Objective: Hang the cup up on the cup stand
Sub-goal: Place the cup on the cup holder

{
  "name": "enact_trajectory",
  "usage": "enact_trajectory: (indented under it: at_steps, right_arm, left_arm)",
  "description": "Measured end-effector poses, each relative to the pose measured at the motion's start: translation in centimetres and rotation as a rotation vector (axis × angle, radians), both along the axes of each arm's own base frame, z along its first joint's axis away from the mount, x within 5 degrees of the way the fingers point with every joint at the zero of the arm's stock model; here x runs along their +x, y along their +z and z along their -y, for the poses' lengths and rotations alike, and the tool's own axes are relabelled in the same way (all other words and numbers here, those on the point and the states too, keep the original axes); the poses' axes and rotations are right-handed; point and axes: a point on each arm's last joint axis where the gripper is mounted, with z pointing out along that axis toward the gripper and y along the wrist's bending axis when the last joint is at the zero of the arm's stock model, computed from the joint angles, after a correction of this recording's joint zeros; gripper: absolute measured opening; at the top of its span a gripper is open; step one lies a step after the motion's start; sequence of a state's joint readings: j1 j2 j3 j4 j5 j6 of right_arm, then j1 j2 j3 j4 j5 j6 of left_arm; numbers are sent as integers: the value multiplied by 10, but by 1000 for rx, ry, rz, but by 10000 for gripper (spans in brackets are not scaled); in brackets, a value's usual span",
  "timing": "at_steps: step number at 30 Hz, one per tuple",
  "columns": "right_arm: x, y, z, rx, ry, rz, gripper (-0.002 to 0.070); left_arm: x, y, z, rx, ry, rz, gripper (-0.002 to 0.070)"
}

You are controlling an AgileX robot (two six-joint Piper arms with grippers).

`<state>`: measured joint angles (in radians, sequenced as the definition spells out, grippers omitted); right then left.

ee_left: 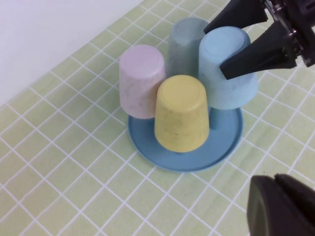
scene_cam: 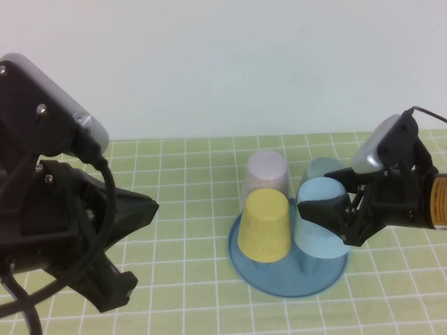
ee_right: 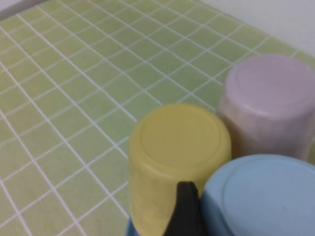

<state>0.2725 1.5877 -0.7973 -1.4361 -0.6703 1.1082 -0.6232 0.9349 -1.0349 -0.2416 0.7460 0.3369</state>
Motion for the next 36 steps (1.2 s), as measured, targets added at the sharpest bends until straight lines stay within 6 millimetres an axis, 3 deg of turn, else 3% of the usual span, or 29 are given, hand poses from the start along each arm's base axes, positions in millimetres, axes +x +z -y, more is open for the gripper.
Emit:
enact_trajectory:
  at_steps: [10, 21, 29, 33, 36]
  right_arm:
    - [2, -6, 0, -19, 4, -2, 608]
    - [2, -6, 0, -19, 7, -1, 616]
    - [-2, 6, 1, -6, 7, 36, 615]
    - [-12, 33, 3, 30, -4, 91, 525]
    - [-25, 57, 7, 54, -6, 143, 320]
  left_arm:
    - [0, 0, -1, 10, 1, 3, -1]
    - [5, -2, -6, 70, 40, 46, -1]
    - [14, -30, -3, 40, 97, 63, -1]
    - [19, -51, -5, 30, 152, 69, -1]
    - [20, -63, -6, 23, 183, 61, -1]
